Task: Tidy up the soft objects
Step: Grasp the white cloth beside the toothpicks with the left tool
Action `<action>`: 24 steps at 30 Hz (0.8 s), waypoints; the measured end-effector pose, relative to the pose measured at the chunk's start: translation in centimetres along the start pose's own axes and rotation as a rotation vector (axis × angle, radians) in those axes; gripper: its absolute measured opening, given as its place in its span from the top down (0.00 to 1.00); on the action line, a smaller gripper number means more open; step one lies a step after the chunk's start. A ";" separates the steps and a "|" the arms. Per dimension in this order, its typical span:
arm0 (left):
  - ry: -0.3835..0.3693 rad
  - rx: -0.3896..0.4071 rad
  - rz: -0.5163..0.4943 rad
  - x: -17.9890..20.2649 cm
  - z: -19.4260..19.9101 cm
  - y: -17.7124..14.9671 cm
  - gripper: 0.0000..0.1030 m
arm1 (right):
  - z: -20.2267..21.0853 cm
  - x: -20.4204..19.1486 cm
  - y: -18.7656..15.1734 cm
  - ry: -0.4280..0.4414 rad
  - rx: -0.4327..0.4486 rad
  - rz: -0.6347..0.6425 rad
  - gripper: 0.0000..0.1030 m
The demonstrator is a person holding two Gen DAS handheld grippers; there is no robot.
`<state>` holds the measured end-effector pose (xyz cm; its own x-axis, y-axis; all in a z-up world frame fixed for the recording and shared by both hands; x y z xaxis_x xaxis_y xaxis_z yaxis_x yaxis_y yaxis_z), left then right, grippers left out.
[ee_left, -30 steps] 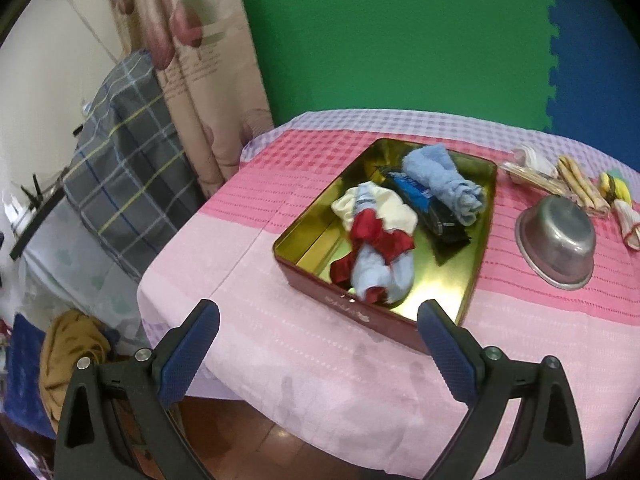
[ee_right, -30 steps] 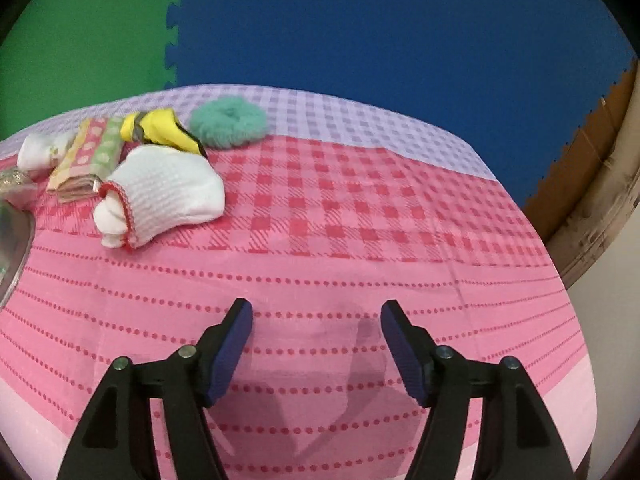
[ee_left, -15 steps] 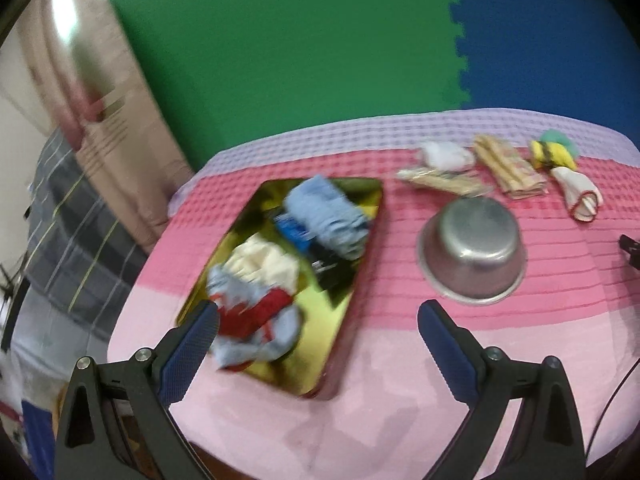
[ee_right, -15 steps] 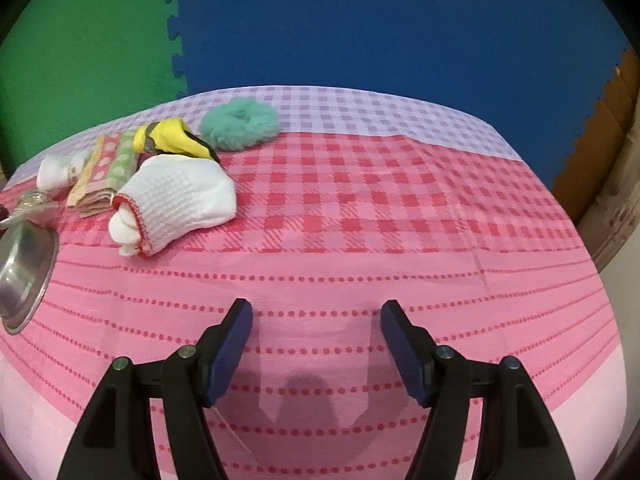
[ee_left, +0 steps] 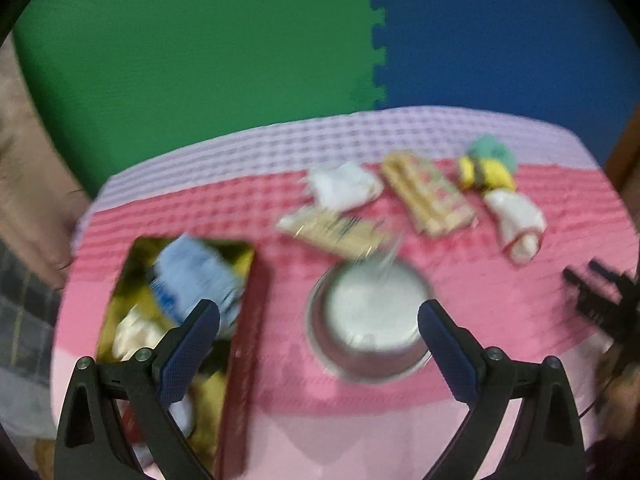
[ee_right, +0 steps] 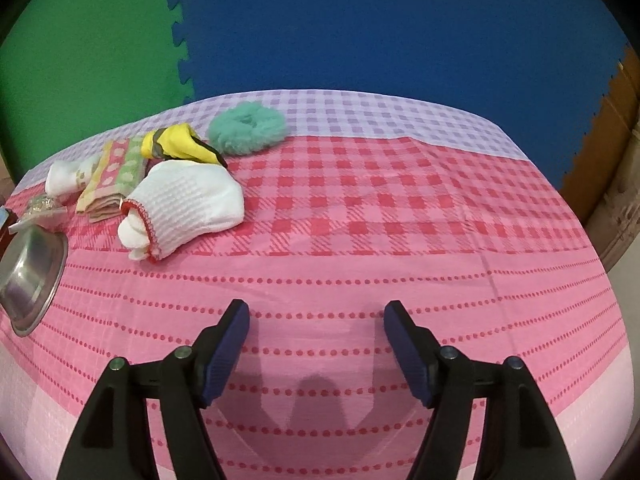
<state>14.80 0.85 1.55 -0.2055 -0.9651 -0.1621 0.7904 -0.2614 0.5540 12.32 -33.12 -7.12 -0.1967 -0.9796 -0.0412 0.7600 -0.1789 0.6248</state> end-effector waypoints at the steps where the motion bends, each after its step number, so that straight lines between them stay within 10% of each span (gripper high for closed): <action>1: -0.016 -0.001 0.008 -0.1 -0.4 0.8 0.04 | -0.1 0.1 0.1 0.002 0.002 -0.004 0.30; 21: -0.114 -0.259 -0.070 -1.7 -15.1 8.6 0.04 | 1.0 0.2 0.6 0.035 0.047 -0.052 0.27; 24: -0.121 -0.246 -0.086 -1.4 -16.0 8.6 0.21 | 1.0 0.2 0.7 0.034 0.047 -0.058 0.27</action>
Point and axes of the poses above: each gripper's, at about its wrist camera, not at the fingertips, and z roughly against the way its jaws point, x to its right, y to its top, the point moved 9 cm from there along -z, roughly the way its jaws point, and after that the axes turned 8 degrees about -z, right-handed, at the moved point
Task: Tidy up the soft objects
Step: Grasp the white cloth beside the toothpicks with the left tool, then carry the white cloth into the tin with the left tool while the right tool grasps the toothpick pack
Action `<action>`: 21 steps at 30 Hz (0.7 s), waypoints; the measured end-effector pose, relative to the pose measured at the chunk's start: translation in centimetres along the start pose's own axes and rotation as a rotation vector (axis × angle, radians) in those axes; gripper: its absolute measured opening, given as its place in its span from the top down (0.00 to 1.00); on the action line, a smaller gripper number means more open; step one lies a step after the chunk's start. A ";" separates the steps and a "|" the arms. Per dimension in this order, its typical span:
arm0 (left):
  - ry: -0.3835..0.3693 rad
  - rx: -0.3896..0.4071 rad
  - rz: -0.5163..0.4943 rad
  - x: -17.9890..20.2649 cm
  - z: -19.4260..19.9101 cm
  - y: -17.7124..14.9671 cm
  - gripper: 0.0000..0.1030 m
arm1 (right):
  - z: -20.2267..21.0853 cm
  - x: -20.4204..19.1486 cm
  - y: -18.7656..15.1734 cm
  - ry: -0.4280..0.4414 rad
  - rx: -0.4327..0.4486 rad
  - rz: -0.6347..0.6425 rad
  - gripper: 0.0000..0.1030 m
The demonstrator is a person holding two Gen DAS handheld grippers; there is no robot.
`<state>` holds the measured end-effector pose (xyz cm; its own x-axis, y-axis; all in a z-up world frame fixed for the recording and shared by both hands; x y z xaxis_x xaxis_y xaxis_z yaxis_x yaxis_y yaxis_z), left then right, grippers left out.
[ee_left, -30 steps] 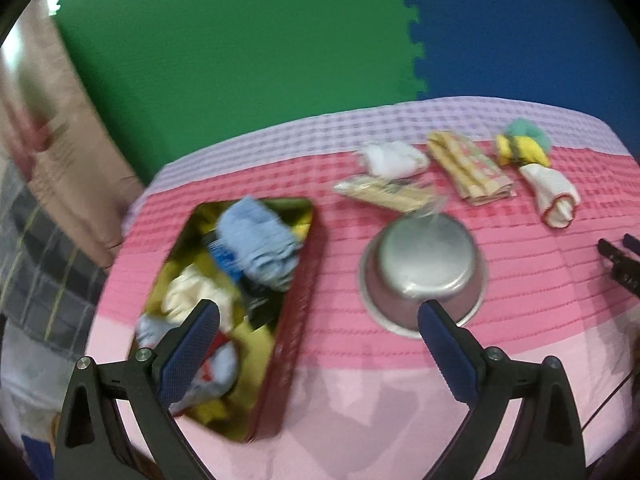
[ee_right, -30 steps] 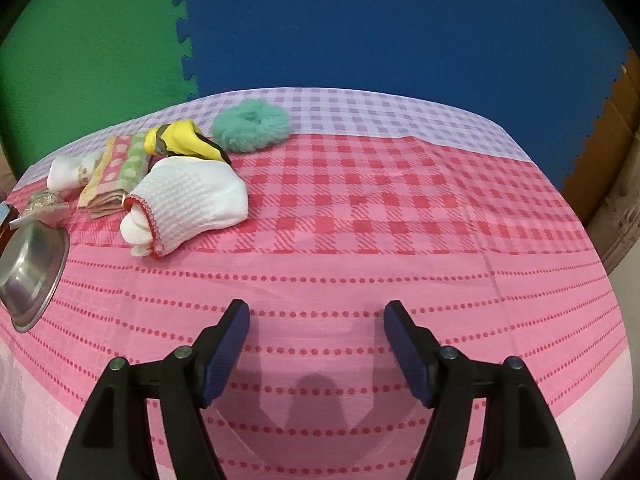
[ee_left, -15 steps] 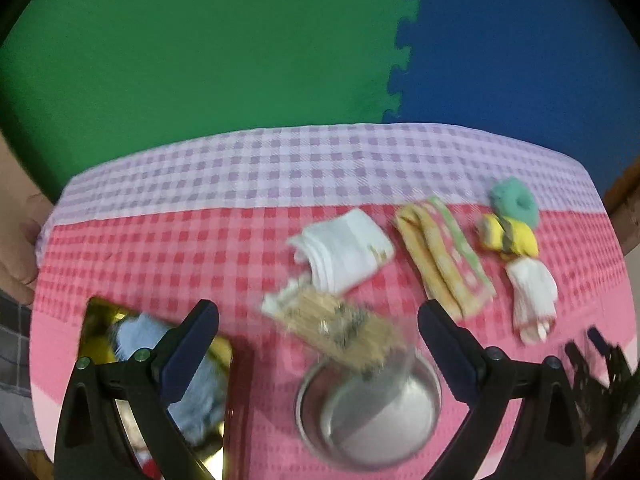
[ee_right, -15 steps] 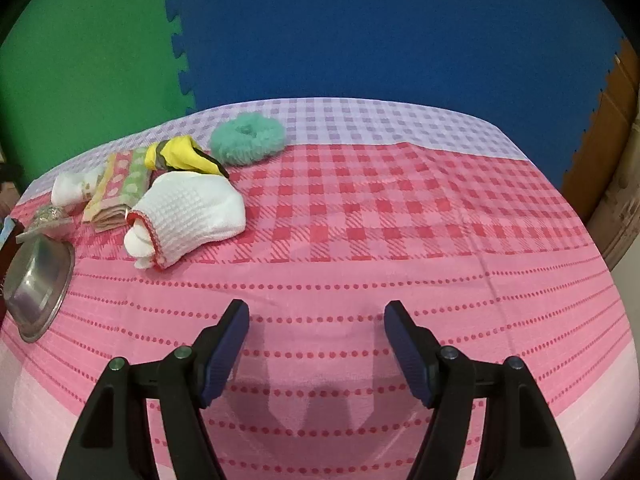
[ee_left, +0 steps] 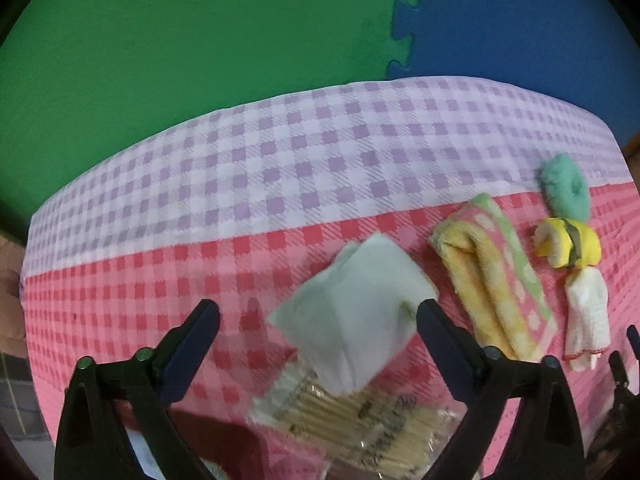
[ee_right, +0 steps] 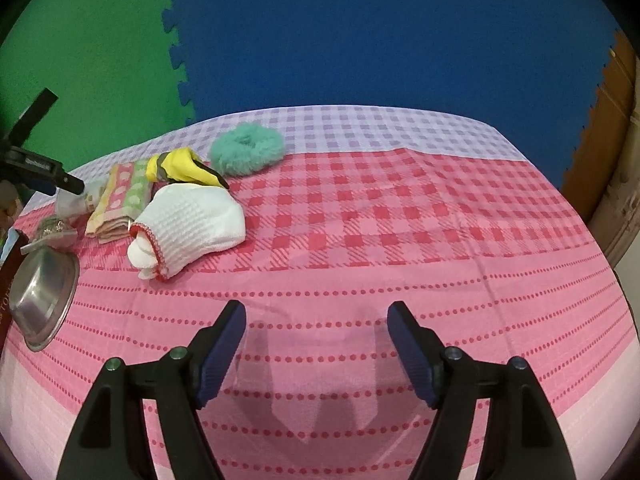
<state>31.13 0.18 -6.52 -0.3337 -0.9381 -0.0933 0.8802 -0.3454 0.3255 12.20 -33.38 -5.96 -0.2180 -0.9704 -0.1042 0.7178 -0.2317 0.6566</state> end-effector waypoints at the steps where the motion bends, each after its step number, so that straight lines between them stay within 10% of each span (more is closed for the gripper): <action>1: -0.046 -0.003 0.010 0.3 -0.4 0.0 0.55 | 0.0 0.0 0.0 0.001 0.001 0.000 0.27; 4: -0.156 -0.022 0.120 0.5 -1.4 -0.3 0.85 | 0.0 0.1 0.2 0.003 0.009 -0.009 0.27; 13: -0.165 0.204 0.289 0.3 5.8 -1.1 0.86 | 0.0 0.2 0.3 0.005 0.015 -0.025 0.27; 21: -0.142 0.364 0.370 -0.9 15.3 -8.5 0.85 | 0.0 0.2 0.3 0.002 0.008 -0.025 0.27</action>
Point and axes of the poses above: each gripper's, at about its wrist camera, not at the fingertips, and z roughly against the way its jaws point, x to its right, y to its top, the point moved 9 cm from there along -z, roughly the way its jaws point, and after that the axes turned 8 degrees about -z, right-handed, at the moved point
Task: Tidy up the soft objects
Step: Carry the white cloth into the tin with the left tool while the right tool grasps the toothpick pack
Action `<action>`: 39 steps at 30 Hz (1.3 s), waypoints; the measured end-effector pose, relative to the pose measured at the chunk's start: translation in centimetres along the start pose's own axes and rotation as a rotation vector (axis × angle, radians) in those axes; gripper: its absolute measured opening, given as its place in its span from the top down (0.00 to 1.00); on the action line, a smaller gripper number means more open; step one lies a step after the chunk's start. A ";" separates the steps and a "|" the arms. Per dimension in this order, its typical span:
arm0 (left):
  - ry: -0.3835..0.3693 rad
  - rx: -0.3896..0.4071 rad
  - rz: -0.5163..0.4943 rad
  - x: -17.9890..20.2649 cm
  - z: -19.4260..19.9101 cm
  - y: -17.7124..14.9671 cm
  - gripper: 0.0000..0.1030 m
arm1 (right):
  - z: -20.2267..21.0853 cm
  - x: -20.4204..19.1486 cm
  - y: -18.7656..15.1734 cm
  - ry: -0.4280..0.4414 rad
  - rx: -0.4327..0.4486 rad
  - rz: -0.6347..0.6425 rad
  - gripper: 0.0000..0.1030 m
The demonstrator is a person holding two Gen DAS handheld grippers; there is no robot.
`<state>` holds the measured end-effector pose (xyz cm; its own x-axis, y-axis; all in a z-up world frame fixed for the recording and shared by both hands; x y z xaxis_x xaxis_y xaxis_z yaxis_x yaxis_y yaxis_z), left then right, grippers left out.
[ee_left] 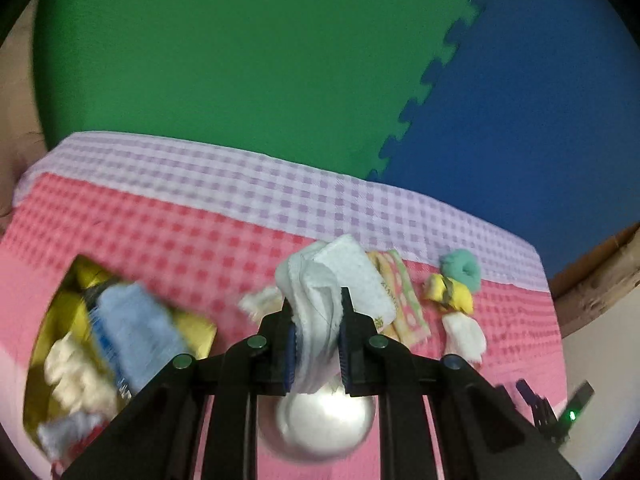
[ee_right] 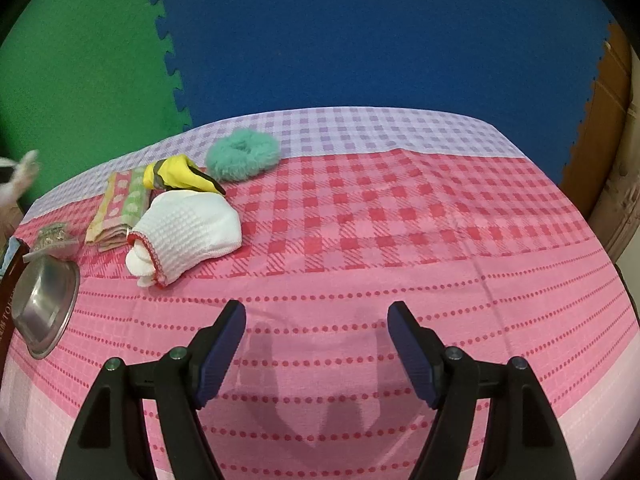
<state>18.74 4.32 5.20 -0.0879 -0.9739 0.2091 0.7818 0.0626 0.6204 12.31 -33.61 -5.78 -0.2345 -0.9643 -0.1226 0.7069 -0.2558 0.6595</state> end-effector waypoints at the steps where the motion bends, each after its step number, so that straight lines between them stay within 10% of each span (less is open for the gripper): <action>1: 0.004 0.007 0.002 -0.4 0.6 -0.2 0.85 | 0.0 0.0 0.1 0.002 0.004 -0.001 0.27; 9: 0.018 0.068 0.063 -3.6 8.8 -4.6 0.85 | 3.2 -4.1 0.5 0.163 0.073 0.100 0.27; 19: 0.008 0.096 0.172 -8.3 13.0 -8.2 0.85 | 5.1 -25.4 2.5 0.476 -0.087 0.542 0.27; 26: 0.019 0.098 0.211 -11.8 14.2 -9.3 0.84 | -0.6 -33.9 0.8 0.383 -0.275 0.729 0.27; 35: 0.008 0.078 0.224 -13.7 13.5 -10.3 0.84 | -6.1 -35.8 -1.3 0.261 -0.386 0.781 0.27; 36: 0.008 0.073 0.223 -13.8 13.3 -10.4 0.84 | -6.4 -35.8 -1.2 0.270 -0.400 0.765 0.29; 38: 0.011 0.065 0.222 -13.8 13.0 -10.5 0.83 | -6.8 -35.8 -1.0 0.273 -0.407 0.745 0.74; 39: 0.011 0.059 0.220 -13.8 12.8 -10.6 0.83 | -7.0 -35.7 -1.2 0.275 -0.427 0.736 0.74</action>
Point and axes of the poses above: each gripper's, at about its wrist camera, not at the fingertips, and z roughly against the way its jaws point, x to its right, y to its top, the point moved 9 cm from there along -z, roughly the way its jaws point, and after that the axes turned 8 degrees about -z, right-handed, at the moved point
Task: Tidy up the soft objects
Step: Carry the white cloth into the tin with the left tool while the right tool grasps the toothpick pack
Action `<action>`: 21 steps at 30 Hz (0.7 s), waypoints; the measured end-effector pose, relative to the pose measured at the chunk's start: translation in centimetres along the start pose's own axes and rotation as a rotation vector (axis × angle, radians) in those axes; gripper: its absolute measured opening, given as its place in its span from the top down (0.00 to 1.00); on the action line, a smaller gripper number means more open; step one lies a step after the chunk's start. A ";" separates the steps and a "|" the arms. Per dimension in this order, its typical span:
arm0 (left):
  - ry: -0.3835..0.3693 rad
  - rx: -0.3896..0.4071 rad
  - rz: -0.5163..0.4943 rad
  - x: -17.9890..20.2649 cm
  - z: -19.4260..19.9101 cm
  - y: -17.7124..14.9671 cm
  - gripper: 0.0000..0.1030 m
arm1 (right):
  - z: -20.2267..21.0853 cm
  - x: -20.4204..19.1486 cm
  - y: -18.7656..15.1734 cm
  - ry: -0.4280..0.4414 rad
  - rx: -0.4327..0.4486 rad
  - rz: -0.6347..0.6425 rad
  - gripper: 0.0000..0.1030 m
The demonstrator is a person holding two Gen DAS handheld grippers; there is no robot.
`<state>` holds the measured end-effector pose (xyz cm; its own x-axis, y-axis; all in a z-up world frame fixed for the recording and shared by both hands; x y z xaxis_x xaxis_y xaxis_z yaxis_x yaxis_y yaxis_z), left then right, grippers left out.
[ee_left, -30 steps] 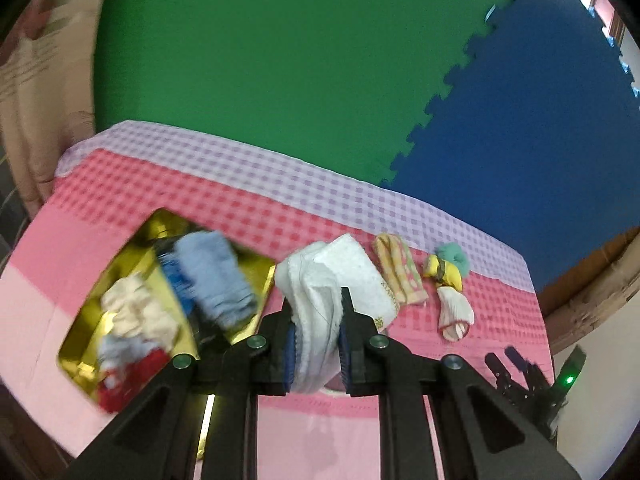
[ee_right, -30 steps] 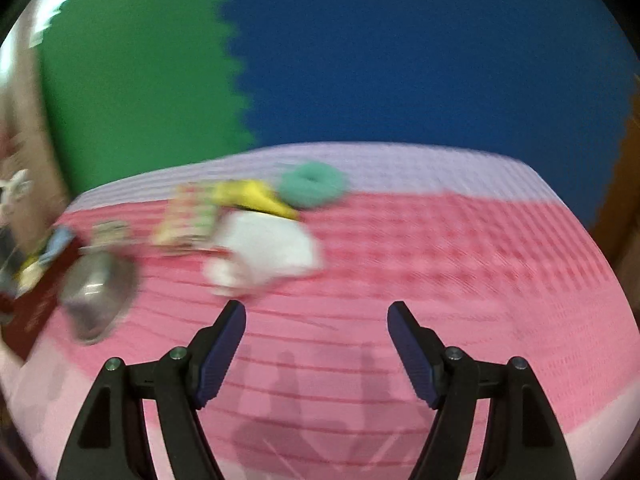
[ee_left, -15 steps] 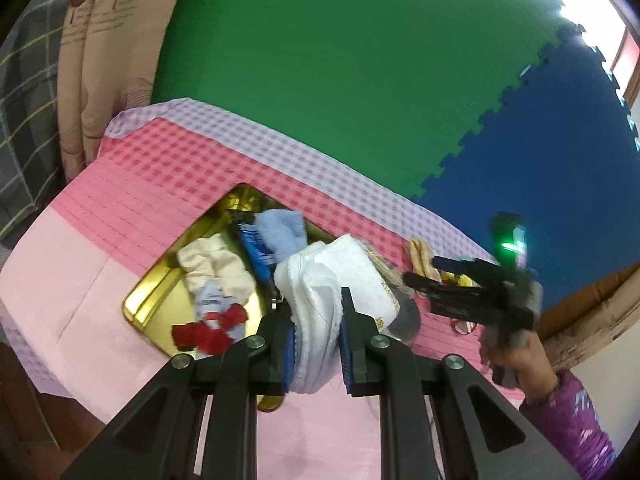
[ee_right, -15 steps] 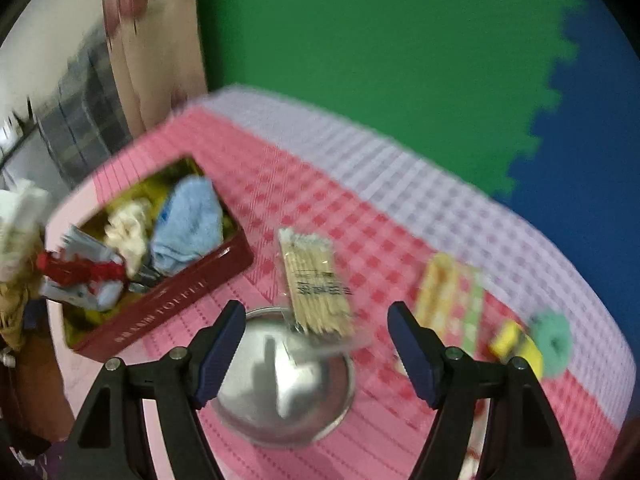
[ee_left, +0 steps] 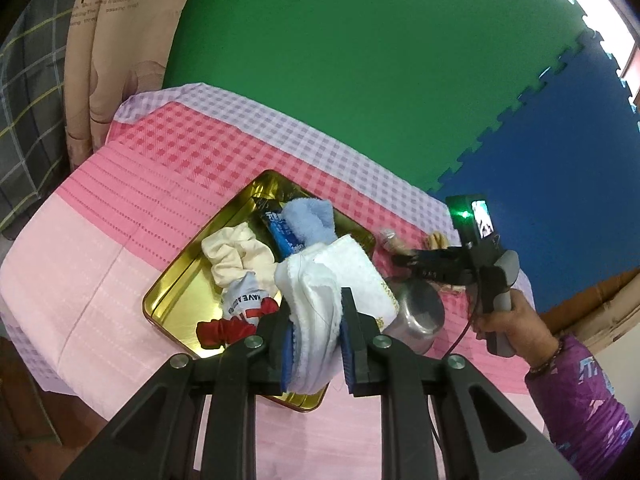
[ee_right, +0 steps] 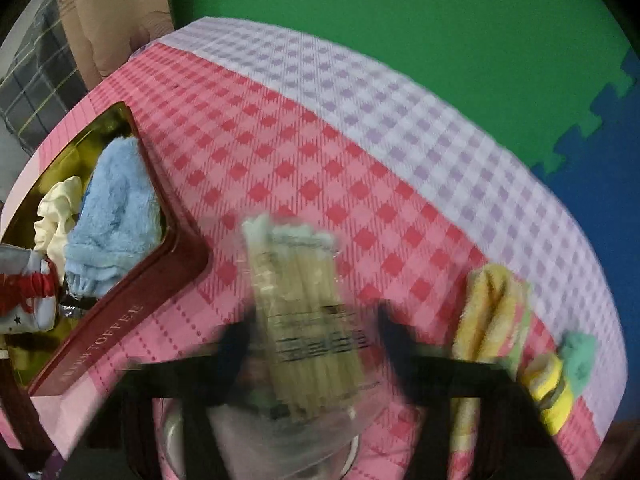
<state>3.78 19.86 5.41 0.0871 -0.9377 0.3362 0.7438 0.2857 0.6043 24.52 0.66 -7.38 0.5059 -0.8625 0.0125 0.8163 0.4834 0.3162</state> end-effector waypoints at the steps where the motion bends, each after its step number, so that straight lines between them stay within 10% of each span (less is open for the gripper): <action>1: -0.002 -0.008 -0.003 0.1 -0.2 -0.1 0.83 | -0.2 0.1 0.0 0.014 -0.015 -0.014 0.76; 21: 0.149 -0.098 -0.170 0.1 -6.7 -1.6 0.81 | 17.3 0.3 -6.9 0.396 0.357 -0.279 0.78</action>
<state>7.08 17.98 -0.39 0.0467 -0.9915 0.1212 0.8160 0.1078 0.5679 14.16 -5.52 6.83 0.4074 -0.7952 -0.4491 0.8237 0.1076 0.5567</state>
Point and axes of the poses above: each gripper's, at about its wrist camera, not at the fingertips, and z roughly against the way its jaws point, x to its right, y to its top, the point moved 9 cm from there along -z, roughly the way its jaws point, and after that the axes turned 8 degrees about -z, right-handed, at the moved point
